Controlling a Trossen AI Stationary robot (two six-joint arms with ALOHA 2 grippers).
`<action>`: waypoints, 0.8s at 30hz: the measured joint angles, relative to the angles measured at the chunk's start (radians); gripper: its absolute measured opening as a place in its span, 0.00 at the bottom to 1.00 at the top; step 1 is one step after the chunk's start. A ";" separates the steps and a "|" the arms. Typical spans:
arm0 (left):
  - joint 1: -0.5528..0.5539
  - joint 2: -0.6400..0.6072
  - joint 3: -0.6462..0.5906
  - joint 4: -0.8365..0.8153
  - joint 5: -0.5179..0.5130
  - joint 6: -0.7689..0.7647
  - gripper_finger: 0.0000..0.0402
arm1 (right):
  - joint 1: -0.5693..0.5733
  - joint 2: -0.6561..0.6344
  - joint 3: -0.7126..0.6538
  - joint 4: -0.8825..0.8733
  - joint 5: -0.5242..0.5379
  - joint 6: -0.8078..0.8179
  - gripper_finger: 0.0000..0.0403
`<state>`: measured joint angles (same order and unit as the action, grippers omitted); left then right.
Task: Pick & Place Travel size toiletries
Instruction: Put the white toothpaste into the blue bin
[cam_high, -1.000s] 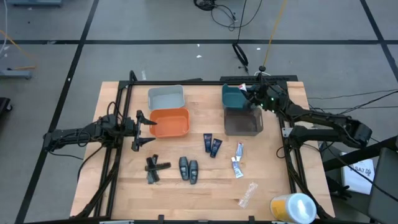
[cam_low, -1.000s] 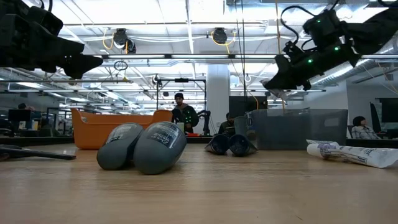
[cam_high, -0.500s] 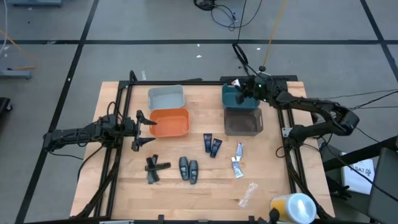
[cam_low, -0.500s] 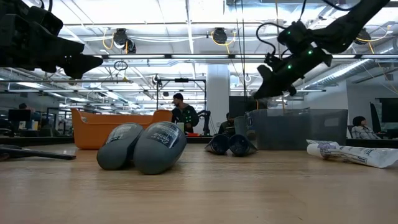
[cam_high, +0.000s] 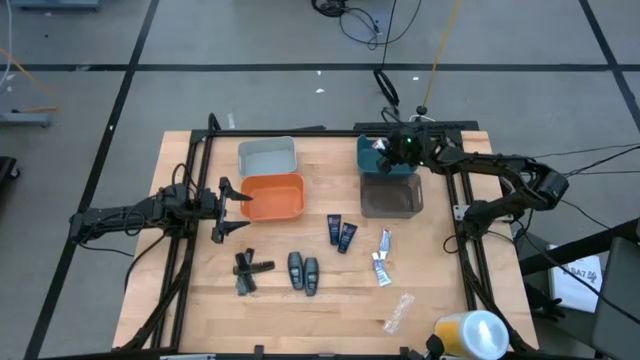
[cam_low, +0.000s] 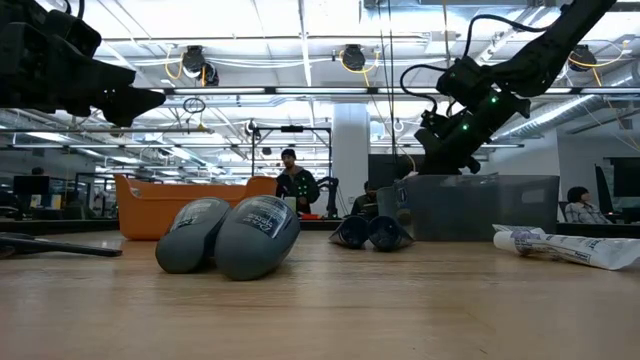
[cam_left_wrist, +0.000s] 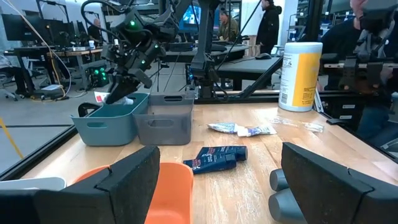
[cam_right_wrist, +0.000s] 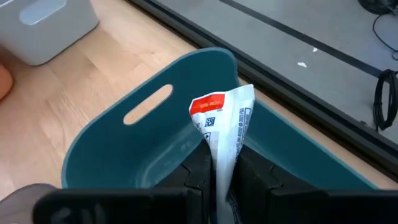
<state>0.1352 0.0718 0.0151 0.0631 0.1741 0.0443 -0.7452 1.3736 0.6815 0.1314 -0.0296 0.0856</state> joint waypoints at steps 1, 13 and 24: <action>0.000 0.000 0.000 0.000 0.000 0.000 0.82 | 0.000 0.000 0.000 0.000 0.000 0.000 0.11; 0.000 0.000 0.000 0.000 0.000 0.000 0.82 | 0.000 0.000 0.000 -0.002 0.002 0.027 0.14; 0.000 0.000 0.000 0.000 0.000 0.000 0.82 | 0.000 0.000 -0.001 -0.001 0.002 0.023 0.29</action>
<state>0.1352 0.0717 0.0151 0.0633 0.1741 0.0444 -0.7448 1.3731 0.6807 0.1307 -0.0280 0.1085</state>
